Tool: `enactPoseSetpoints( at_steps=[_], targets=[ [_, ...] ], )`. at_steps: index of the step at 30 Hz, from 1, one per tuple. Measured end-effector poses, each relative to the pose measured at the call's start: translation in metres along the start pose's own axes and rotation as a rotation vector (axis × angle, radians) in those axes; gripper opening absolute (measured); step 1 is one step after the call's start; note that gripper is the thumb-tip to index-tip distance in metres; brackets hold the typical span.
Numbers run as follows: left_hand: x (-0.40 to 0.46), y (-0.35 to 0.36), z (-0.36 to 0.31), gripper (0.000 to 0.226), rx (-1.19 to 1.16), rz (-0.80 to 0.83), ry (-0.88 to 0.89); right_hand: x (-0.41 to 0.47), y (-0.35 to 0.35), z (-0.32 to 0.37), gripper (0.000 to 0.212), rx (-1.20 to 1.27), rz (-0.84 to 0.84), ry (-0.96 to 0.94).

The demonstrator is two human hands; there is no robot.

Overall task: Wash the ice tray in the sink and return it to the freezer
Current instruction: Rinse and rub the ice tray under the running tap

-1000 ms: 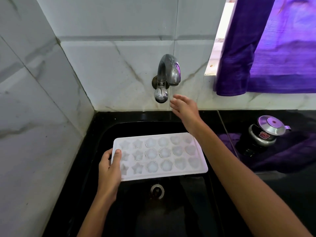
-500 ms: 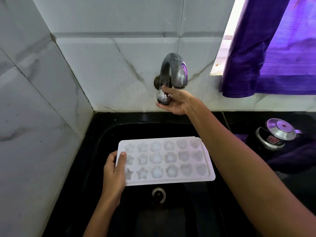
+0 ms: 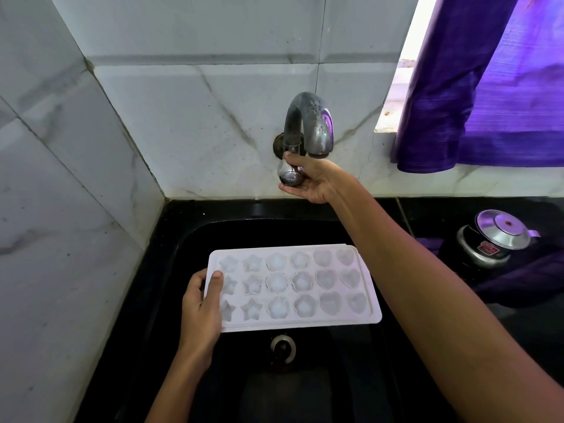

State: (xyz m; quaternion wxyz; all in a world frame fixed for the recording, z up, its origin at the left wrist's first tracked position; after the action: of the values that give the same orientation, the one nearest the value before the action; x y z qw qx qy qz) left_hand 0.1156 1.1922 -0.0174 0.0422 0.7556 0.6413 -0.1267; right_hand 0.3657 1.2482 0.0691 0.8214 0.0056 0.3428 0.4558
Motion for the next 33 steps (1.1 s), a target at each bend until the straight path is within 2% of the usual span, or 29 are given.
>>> enactPoseSetpoints(
  at_steps=[12, 16, 23, 27, 30, 33],
  targets=[
    [0.002, -0.005, -0.003, 0.010, -0.015, -0.013, 0.013, 0.003, -0.002, -0.002, 0.027, -0.026, -0.002, -0.017],
    [0.003, -0.006, -0.002, 0.011, -0.008, -0.017, 0.007, 0.002, 0.000, -0.003, 0.041, -0.025, -0.017, -0.028],
    [0.004, -0.005, -0.002, 0.013, 0.000, -0.009, 0.012, 0.002, 0.001, -0.003, 0.030, -0.034, -0.006, -0.026],
    [0.006, -0.005, -0.002, 0.013, -0.001, -0.008, 0.009, 0.005, 0.000, -0.004, 0.038, -0.042, -0.015, -0.046],
    [0.006, -0.004, -0.001, 0.013, 0.000, -0.005, 0.007, 0.006, -0.001, -0.004, 0.027, -0.059, 0.004, -0.042],
    [0.007, -0.004, 0.001, 0.014, -0.003, -0.008, -0.004, 0.008, -0.010, -0.005, 0.038, -0.146, 0.043, -0.035]
  ],
)
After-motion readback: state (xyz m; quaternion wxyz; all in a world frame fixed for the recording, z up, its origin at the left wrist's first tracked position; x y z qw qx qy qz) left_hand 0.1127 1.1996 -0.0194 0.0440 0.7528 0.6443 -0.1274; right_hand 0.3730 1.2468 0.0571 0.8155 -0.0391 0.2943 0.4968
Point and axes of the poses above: each hand's wrist, its own x-axis towards the middle knuckle, its own y-axis out of the palm, z = x × y, the point moved 3 cm from there along x, towards the middle knuckle, and after that the axes turned 1 degree about -y, right-handed, at the moved point
